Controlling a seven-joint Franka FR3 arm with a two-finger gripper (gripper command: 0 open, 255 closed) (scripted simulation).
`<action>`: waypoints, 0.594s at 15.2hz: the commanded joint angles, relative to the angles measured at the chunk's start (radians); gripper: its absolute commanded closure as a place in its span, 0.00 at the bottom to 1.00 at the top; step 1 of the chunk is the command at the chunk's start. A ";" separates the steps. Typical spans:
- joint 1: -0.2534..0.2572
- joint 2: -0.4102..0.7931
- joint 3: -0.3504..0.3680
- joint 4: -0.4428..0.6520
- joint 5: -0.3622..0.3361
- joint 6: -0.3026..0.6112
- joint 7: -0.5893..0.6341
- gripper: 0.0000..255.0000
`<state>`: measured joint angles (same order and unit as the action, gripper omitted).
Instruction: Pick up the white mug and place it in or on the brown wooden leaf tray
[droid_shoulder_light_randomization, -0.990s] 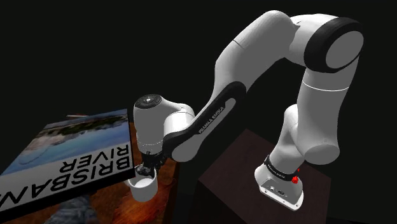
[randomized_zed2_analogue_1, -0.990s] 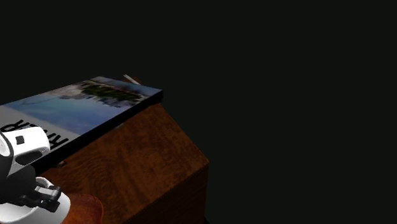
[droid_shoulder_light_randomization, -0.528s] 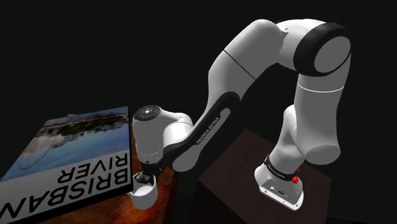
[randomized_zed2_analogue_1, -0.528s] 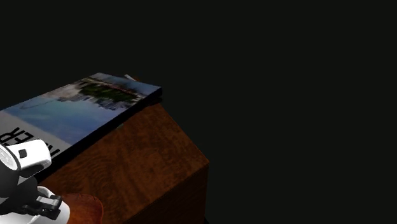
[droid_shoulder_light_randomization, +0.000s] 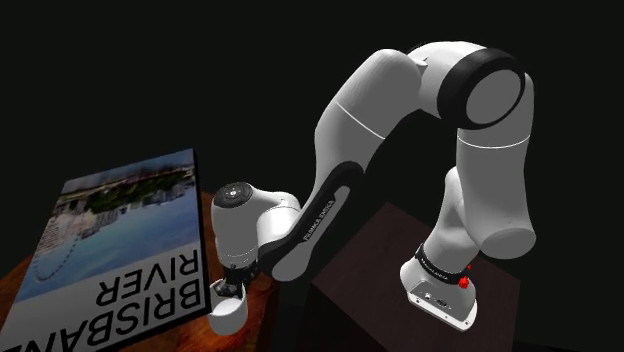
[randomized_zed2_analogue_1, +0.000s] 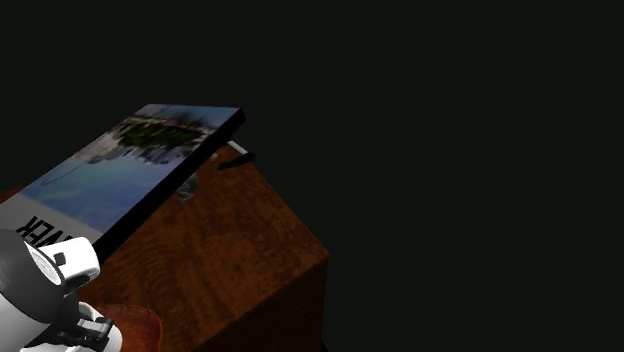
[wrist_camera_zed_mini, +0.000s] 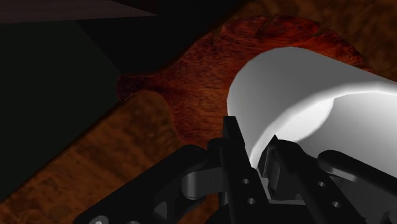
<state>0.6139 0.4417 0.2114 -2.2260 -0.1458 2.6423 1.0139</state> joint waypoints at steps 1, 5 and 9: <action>0.006 0.026 -0.009 0.006 -0.010 0.025 0.007 1.00; 0.008 0.035 -0.011 0.008 -0.013 0.032 0.010 1.00; 0.008 0.035 -0.011 0.008 -0.013 0.032 0.010 1.00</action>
<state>0.6235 0.4796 0.2010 -2.2191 -0.1594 2.6721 1.0236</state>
